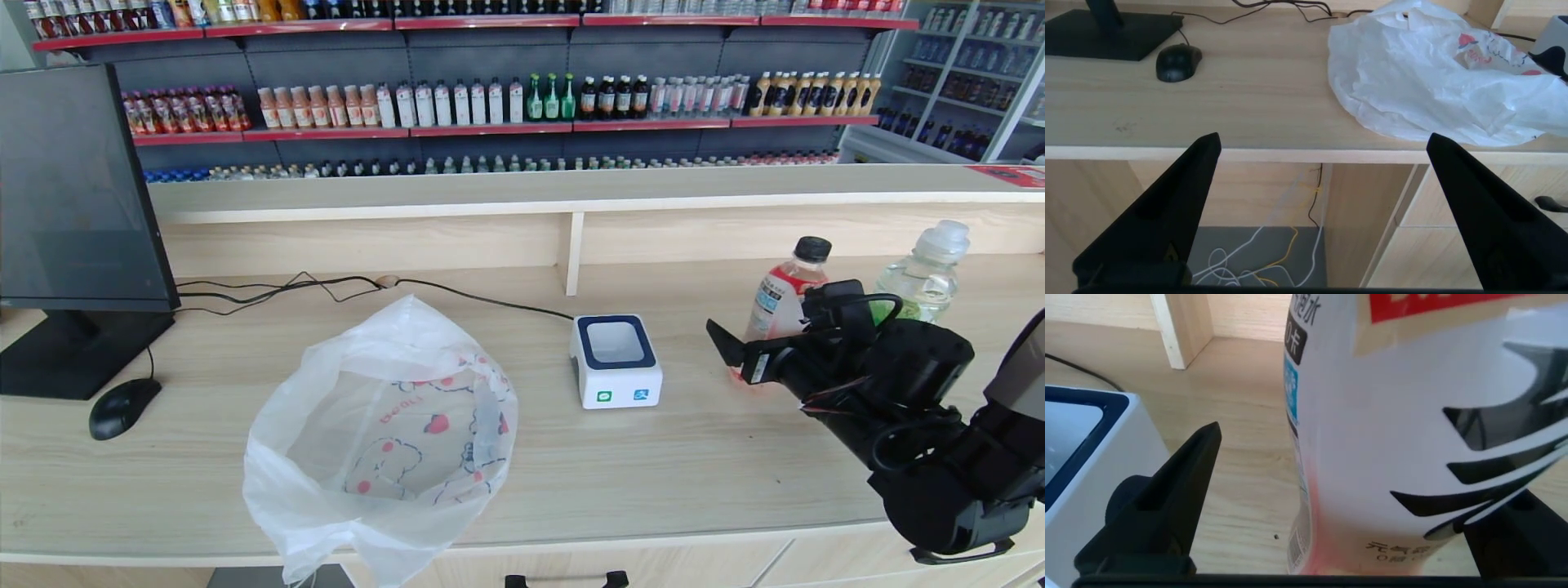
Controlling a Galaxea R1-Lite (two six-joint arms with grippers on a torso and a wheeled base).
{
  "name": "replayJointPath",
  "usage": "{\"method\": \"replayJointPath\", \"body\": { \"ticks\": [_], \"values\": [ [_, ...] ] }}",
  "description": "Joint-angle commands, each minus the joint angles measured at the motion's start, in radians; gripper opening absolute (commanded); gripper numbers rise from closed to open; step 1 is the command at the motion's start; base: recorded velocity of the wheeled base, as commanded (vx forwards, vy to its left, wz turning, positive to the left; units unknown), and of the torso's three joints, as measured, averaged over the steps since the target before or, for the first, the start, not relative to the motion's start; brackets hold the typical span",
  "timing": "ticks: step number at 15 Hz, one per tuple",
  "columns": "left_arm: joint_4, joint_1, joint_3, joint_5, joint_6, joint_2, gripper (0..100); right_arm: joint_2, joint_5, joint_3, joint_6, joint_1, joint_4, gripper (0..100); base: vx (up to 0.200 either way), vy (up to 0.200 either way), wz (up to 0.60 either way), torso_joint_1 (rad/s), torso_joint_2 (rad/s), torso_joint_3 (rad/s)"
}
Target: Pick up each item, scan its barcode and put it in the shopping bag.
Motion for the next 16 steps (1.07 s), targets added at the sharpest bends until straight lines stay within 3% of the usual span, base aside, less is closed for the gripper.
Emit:
{"method": "replayJointPath", "body": {
  "ticks": [1,2,3,16],
  "values": [
    [0.0,0.0,0.0,0.0,0.0,0.001,100,-0.001,0.0,0.001,0.0,0.001,-0.001,100,0.0,0.0,0.0,0.0,0.0,0.0],
    [0.0,0.0,0.0,0.0,0.0,0.001,100,-0.001,-0.001,0.001,0.004,0.001,-0.001,100,0.0,0.0,0.0,0.0,0.0,0.0],
    [0.0,0.0,0.0,0.0,0.0,0.001,100,-0.001,0.0,0.008,0.009,0.001,-0.001,0,0.0,0.0,0.0,0.0,0.0,0.0],
    [0.0,0.0,0.0,0.0,0.0,0.001,100,-0.032,0.0,0.006,0.03,0.001,-0.001,0,0.0,0.0,0.0,0.0,0.0,0.0]
  ]
}}
